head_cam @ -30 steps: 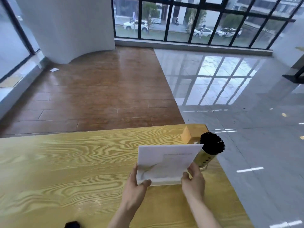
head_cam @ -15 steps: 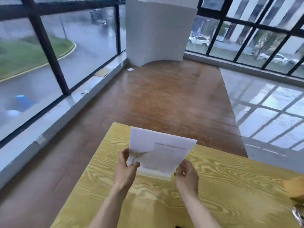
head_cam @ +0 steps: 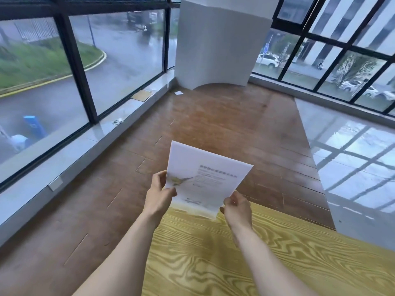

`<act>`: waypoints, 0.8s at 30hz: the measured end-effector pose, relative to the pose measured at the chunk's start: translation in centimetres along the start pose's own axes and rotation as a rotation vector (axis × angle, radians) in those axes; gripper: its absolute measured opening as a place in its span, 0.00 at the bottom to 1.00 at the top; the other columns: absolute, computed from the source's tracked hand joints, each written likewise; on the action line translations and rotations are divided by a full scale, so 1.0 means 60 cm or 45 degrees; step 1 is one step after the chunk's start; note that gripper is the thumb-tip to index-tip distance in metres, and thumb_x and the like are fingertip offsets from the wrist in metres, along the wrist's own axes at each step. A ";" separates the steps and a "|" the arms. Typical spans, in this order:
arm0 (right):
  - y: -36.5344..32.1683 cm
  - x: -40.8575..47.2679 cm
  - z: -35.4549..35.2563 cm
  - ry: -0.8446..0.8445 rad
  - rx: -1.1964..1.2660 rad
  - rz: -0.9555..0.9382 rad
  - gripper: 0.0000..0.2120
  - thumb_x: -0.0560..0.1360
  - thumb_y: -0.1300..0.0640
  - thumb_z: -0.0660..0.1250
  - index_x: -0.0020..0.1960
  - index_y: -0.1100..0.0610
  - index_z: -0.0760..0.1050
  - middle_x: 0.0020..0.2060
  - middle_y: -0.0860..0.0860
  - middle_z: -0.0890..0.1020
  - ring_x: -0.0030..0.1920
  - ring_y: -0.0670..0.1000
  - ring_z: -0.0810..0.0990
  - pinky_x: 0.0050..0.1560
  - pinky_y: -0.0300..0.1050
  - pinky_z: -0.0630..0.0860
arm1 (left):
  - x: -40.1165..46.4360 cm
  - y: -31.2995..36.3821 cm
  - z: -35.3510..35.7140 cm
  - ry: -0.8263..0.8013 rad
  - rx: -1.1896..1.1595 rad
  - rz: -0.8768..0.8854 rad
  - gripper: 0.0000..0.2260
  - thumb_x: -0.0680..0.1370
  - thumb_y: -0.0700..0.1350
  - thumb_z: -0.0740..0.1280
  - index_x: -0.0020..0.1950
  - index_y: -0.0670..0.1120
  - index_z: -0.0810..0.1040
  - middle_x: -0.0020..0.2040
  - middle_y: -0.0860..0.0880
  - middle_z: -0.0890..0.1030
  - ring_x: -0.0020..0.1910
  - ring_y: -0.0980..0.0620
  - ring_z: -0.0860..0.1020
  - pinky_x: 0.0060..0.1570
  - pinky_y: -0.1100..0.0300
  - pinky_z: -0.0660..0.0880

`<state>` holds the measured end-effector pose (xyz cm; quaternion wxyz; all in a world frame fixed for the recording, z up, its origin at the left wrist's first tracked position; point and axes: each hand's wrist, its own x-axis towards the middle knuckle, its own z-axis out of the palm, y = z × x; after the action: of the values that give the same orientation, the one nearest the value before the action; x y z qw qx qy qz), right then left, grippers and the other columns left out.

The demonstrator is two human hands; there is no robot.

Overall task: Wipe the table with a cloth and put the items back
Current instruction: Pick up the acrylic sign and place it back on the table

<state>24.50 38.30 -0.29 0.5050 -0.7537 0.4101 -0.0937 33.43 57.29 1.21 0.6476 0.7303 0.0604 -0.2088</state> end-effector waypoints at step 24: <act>0.050 -0.009 -0.078 -0.168 -0.066 0.236 0.26 0.81 0.56 0.62 0.79 0.56 0.65 0.74 0.54 0.73 0.72 0.54 0.74 0.63 0.38 0.67 | -0.017 -0.081 0.076 0.152 0.256 -0.097 0.34 0.74 0.44 0.67 0.79 0.50 0.61 0.76 0.49 0.71 0.72 0.45 0.72 0.64 0.50 0.69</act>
<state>20.00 35.03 -0.46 0.5178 -0.7299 0.4461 0.0139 29.70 53.82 -3.22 0.5579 0.7998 0.1055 -0.1945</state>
